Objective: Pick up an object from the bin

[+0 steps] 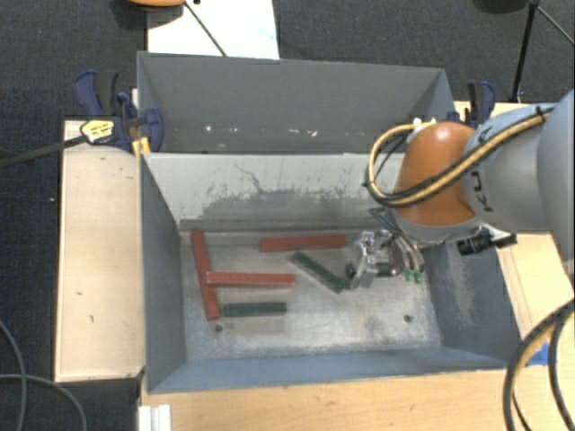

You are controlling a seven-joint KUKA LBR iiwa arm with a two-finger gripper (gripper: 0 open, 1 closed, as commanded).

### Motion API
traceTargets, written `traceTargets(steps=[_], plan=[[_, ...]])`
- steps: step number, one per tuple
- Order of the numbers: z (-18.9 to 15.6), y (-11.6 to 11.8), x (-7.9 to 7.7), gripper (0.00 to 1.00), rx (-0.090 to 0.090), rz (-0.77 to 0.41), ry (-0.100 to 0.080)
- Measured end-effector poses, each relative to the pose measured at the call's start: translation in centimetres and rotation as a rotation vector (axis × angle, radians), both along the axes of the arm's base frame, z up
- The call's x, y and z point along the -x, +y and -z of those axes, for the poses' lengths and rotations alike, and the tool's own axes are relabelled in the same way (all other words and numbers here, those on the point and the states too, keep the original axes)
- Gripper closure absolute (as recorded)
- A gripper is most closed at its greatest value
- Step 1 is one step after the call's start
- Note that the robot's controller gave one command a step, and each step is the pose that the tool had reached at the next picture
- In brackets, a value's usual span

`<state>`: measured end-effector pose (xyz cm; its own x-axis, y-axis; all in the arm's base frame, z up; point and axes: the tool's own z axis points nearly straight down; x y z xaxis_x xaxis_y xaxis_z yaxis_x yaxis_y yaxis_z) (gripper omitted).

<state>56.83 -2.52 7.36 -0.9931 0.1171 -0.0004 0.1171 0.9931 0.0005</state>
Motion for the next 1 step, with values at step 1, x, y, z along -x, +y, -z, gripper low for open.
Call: traceTargets(steps=[1], plan=[[0.0,-0.01,0.0,1.0,0.0,-0.001,0.0]])
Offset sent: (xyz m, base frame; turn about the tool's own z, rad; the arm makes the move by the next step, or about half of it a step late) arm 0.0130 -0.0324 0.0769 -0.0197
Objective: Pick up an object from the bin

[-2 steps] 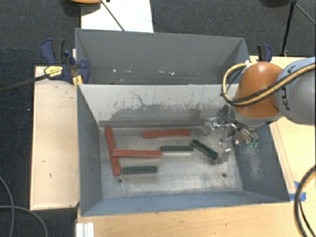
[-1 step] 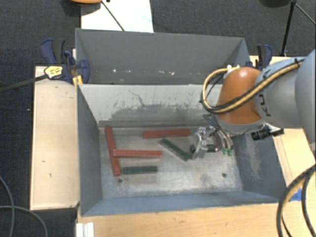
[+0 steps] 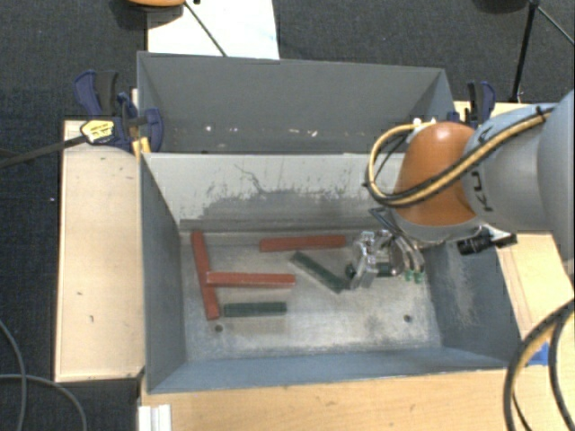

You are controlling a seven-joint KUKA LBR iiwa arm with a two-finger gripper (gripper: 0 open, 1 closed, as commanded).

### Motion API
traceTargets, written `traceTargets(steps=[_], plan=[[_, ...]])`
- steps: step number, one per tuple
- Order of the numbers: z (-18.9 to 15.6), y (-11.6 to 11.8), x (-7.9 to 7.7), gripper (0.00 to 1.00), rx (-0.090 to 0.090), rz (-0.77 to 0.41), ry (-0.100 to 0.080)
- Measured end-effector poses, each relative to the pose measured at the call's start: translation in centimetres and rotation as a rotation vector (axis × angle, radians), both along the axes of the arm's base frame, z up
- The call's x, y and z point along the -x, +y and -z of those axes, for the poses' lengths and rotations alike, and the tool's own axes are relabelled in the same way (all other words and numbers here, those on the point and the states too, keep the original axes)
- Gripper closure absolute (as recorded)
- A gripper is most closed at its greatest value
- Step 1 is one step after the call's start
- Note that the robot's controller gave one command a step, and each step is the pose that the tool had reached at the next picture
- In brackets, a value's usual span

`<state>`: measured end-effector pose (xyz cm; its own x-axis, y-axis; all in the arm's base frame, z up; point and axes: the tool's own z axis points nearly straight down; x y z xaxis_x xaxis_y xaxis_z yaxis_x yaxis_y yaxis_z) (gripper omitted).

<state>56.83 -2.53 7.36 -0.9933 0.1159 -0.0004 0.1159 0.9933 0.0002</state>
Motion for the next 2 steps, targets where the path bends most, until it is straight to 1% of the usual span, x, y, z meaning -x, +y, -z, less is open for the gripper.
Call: traceTargets(steps=[1,2], plan=[[-5.2,-2.2,-0.8,1.0,-0.001,-0.013,0.004],[-15.4,-1.5,4.9,1.0,0.0,-0.02,-0.001]])
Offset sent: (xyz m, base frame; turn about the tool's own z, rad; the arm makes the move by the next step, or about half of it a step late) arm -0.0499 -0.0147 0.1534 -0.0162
